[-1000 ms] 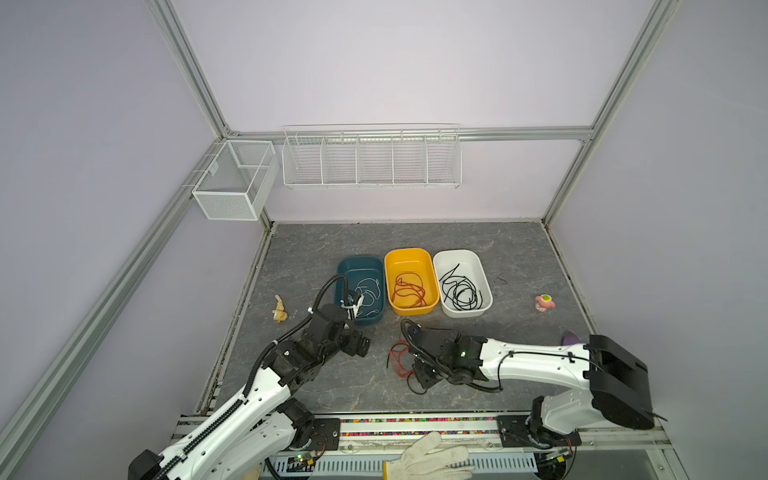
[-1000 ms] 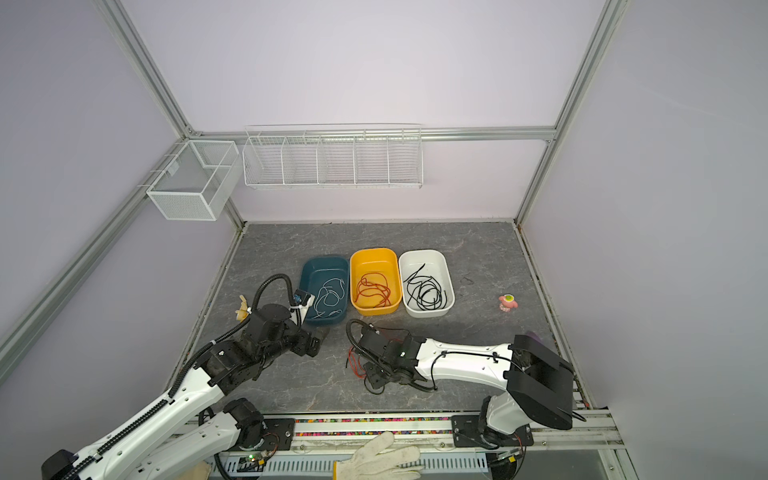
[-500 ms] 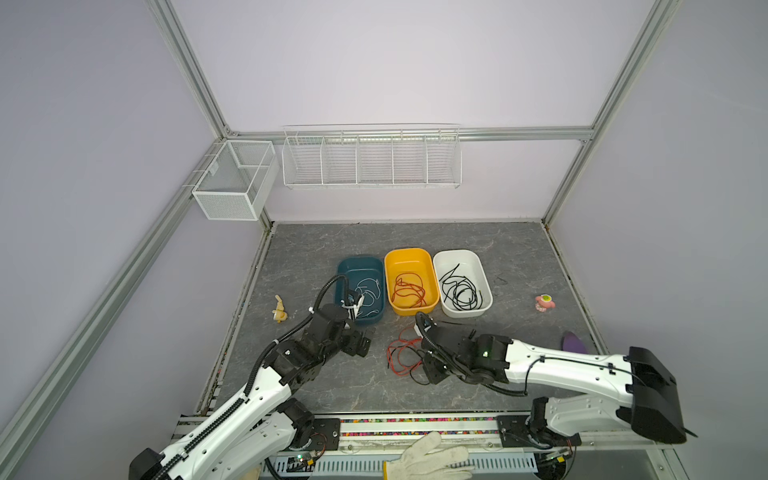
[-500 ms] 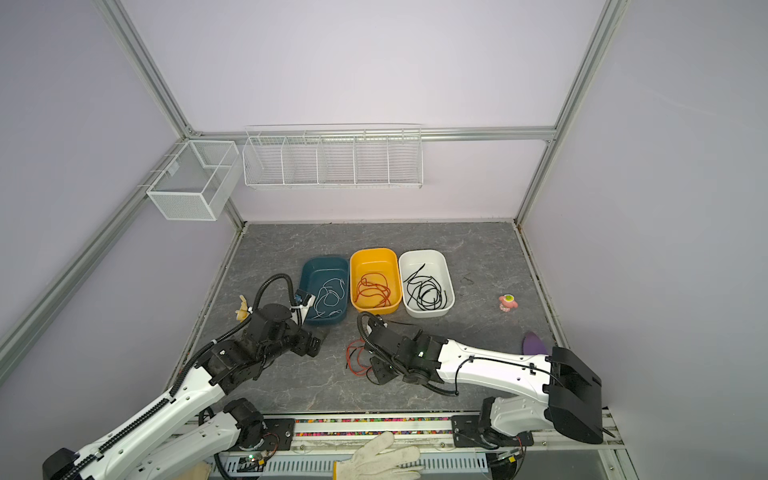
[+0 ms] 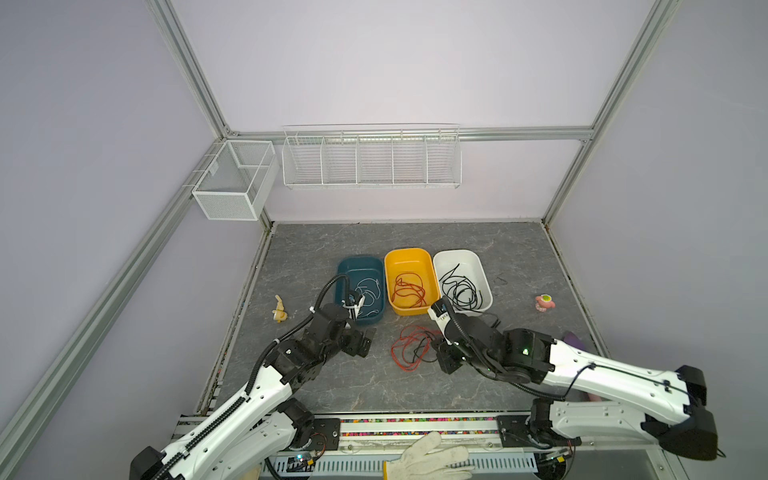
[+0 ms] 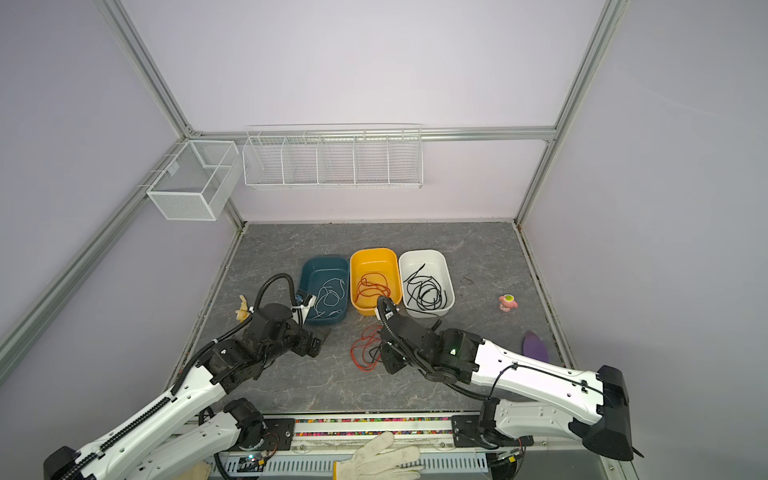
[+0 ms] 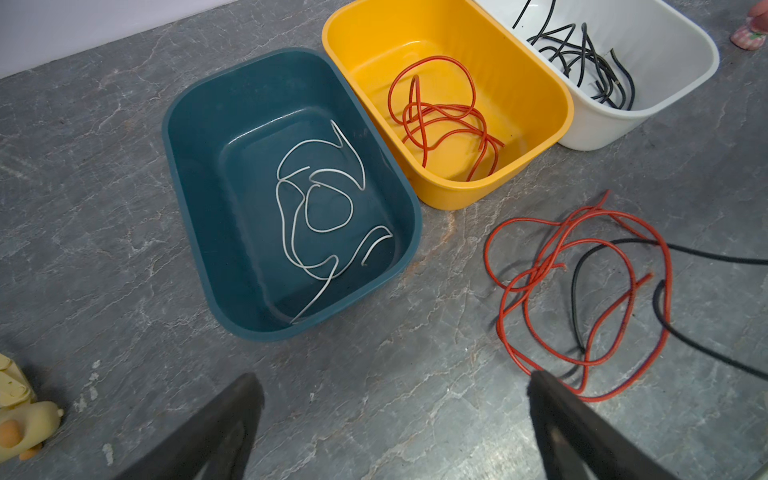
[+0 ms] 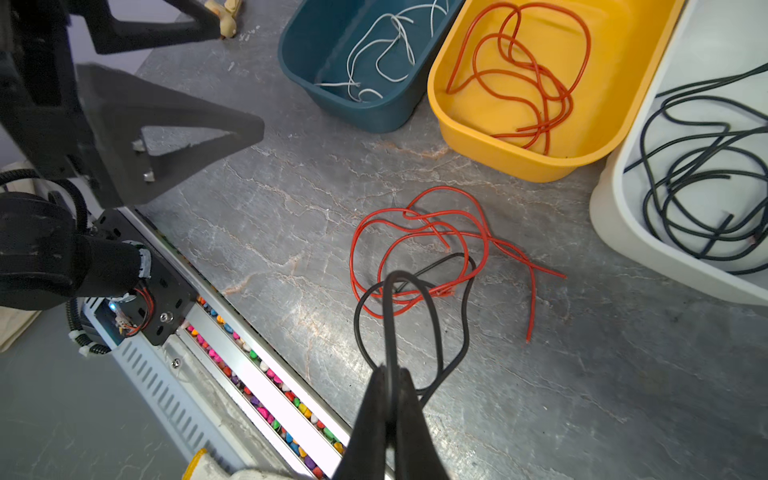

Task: Untangle the cables
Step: 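Lift the black cable and carry it toward the white tub with the right gripper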

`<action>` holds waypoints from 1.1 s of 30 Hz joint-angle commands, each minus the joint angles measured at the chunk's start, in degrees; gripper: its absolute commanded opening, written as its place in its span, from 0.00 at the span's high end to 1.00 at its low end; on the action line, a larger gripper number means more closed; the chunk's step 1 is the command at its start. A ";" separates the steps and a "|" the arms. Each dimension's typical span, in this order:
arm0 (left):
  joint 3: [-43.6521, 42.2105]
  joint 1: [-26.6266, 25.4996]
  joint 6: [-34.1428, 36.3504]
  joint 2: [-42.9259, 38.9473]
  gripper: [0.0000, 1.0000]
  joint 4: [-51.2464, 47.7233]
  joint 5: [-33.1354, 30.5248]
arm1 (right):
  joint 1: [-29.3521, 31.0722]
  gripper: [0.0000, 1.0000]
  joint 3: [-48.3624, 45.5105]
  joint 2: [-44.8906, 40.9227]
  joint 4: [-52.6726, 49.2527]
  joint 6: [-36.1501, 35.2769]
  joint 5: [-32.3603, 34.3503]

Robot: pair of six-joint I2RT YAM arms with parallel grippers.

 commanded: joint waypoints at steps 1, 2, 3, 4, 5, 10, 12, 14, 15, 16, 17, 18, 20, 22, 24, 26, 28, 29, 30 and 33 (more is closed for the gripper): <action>0.22 -0.27 0.77 0.10 0.01 -0.26 0.83 | -0.41 0.94 2.69 -1.80 -3.52 -2.17 2.08; 0.22 -0.27 0.78 0.09 0.01 -0.26 0.83 | -0.50 0.93 3.28 -2.17 -4.08 -2.52 2.25; 0.22 -0.27 0.72 0.04 0.01 -0.26 0.87 | -0.53 0.93 4.10 -2.47 -4.77 -2.82 2.61; 0.22 -0.27 0.80 0.08 0.01 -0.30 0.91 | -0.58 0.93 4.79 -2.84 -5.39 -3.19 3.06; 0.22 -0.27 0.79 0.08 0.01 -0.26 0.92 | -0.58 0.93 5.46 -3.18 -6.00 -3.54 3.40; 0.22 -0.27 0.83 0.10 0.01 -0.26 1.14 | -0.75 0.93 8.01 -6.00 -9.11 -4.47 5.32; 0.22 -0.27 0.80 0.09 0.01 -0.27 1.14 | -0.85 0.93 8.61 -7.43 -9.97 -4.65 6.02; 0.27 -0.27 0.87 0.17 0.01 -0.26 1.26 | -0.91 0.93 9.40 -8.71 -10.87 -4.82 6.64; 0.31 -0.27 0.87 0.12 0.01 -0.25 1.27 | -0.90 0.93 9.84 -9.21 -11.30 -5.05 6.79; 0.31 -0.27 0.87 0.25 0.01 -0.27 1.27 | -0.93 0.94 10.29 -9.71 -11.74 -5.18 6.95; 0.31 -0.27 0.87 0.22 0.01 -0.26 1.36 | -0.94 0.93 10.60 -10.08 -11.92 -5.33 6.99; 0.31 -0.27 0.87 0.17 0.01 -0.26 1.36 | -0.98 0.93 10.91 -10.48 -12.03 -5.59 7.05; 0.36 -0.27 0.88 0.19 0.01 -0.28 1.44 | -0.99 0.93 11.44 -10.79 -12.33 -6.08 7.02; 0.31 -0.27 0.91 0.06 0.01 -0.35 1.76 | -1.11 0.93 11.50 -10.97 -11.87 -6.99 6.81; 0.31 -0.27 0.96 -0.06 0.01 -0.35 2.44 | -1.25 0.93 11.02 -11.08 -11.07 -7.38 6.67; 0.49 -0.29 0.89 -0.07 0.01 -0.35 3.62 | -1.57 0.93 10.45 -11.08 -9.64 -7.71 6.15; 0.33 -0.67 0.48 -0.70 0.01 0.69 7.22 | -2.32 0.94 8.91 -11.52 -6.48 -7.89 4.85; -0.01 -1.04 0.36 -1.20 0.01 1.48 8.61 | -2.77 0.93 8.50 -11.57 -4.95 -8.10 3.60; -0.34 -1.58 0.55 -1.80 0.00 2.42 9.57 | -3.52 0.93 8.08 -11.54 -3.45 -8.40 2.04; -1.37 -3.76 1.94 -2.97 0.00 5.70 12.51 | -5.98 0.93 8.68 -10.10 -1.66 -8.69 -1.25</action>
